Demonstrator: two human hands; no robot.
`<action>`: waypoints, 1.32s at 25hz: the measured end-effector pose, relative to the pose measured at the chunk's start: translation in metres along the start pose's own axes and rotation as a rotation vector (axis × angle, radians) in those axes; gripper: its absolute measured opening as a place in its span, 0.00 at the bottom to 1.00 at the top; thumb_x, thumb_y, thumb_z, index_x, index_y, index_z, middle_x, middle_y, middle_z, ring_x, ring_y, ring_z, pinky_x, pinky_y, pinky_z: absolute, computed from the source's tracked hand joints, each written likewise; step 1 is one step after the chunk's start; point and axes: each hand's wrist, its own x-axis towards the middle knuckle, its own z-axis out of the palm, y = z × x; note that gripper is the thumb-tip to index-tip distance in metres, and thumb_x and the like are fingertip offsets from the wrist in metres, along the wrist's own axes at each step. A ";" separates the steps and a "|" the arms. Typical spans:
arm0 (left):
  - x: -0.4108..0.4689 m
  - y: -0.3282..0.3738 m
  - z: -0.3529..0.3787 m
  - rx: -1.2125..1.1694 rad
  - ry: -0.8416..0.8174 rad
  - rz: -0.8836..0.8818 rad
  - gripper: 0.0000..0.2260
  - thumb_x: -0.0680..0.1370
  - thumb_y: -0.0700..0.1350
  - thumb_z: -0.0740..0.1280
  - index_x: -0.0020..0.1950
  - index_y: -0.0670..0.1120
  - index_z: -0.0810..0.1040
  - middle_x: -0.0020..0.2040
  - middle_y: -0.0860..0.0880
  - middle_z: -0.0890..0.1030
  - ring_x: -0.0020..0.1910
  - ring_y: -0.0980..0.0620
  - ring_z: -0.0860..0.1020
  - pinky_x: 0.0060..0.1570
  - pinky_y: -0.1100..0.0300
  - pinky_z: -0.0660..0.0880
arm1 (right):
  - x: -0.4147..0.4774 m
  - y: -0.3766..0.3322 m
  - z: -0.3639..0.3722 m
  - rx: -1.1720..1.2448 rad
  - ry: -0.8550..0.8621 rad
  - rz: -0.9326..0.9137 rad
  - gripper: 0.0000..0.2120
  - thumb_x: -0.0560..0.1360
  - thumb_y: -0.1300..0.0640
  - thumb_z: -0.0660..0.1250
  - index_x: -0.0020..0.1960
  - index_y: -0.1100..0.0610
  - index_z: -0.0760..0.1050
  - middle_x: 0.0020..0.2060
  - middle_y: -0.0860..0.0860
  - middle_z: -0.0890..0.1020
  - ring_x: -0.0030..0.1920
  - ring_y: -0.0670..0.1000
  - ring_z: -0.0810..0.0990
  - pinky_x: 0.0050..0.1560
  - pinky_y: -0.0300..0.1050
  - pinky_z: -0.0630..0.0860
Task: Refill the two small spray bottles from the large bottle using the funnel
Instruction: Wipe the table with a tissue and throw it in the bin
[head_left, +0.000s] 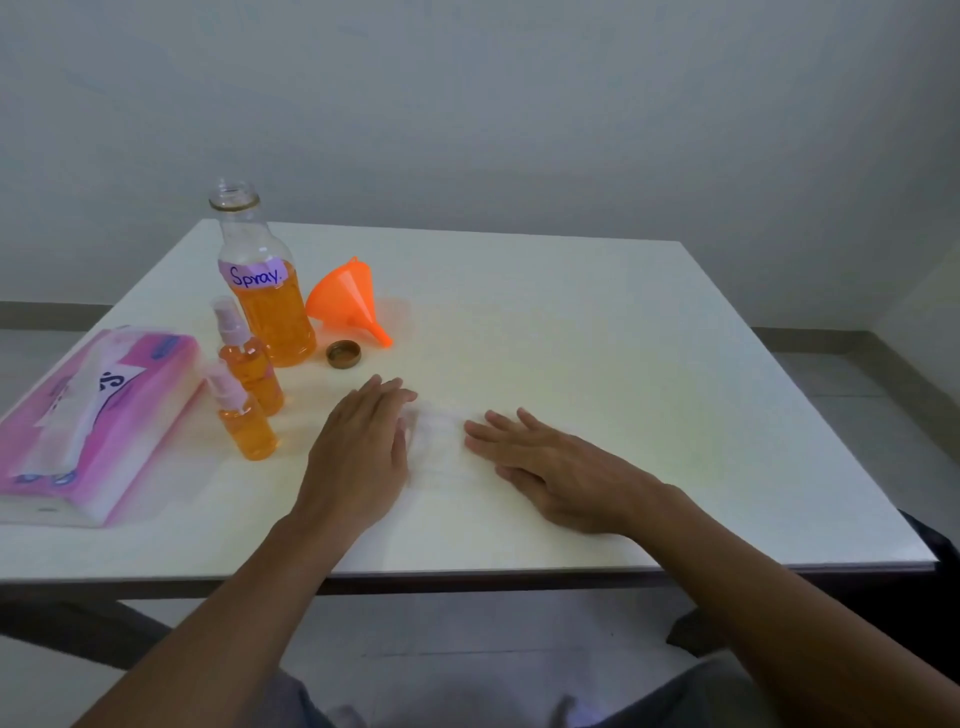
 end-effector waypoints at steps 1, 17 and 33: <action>0.000 -0.003 0.000 -0.016 -0.018 -0.031 0.17 0.83 0.47 0.60 0.72 0.50 0.72 0.76 0.50 0.69 0.77 0.49 0.64 0.74 0.56 0.58 | 0.008 0.004 0.001 -0.037 0.016 0.025 0.23 0.87 0.53 0.48 0.82 0.48 0.53 0.81 0.40 0.53 0.80 0.39 0.45 0.81 0.44 0.41; 0.006 -0.006 0.011 -0.076 -0.101 -0.031 0.18 0.84 0.48 0.56 0.73 0.49 0.70 0.76 0.51 0.69 0.76 0.51 0.65 0.74 0.54 0.66 | 0.047 0.041 -0.002 0.025 0.101 0.118 0.26 0.85 0.64 0.50 0.82 0.54 0.55 0.81 0.47 0.54 0.81 0.44 0.49 0.80 0.41 0.44; 0.008 -0.007 0.015 -0.093 -0.062 -0.011 0.15 0.83 0.47 0.59 0.70 0.49 0.72 0.72 0.51 0.73 0.71 0.52 0.71 0.68 0.61 0.67 | 0.077 0.080 -0.036 -0.002 0.179 0.709 0.31 0.79 0.70 0.51 0.81 0.63 0.50 0.82 0.60 0.50 0.81 0.58 0.51 0.77 0.46 0.48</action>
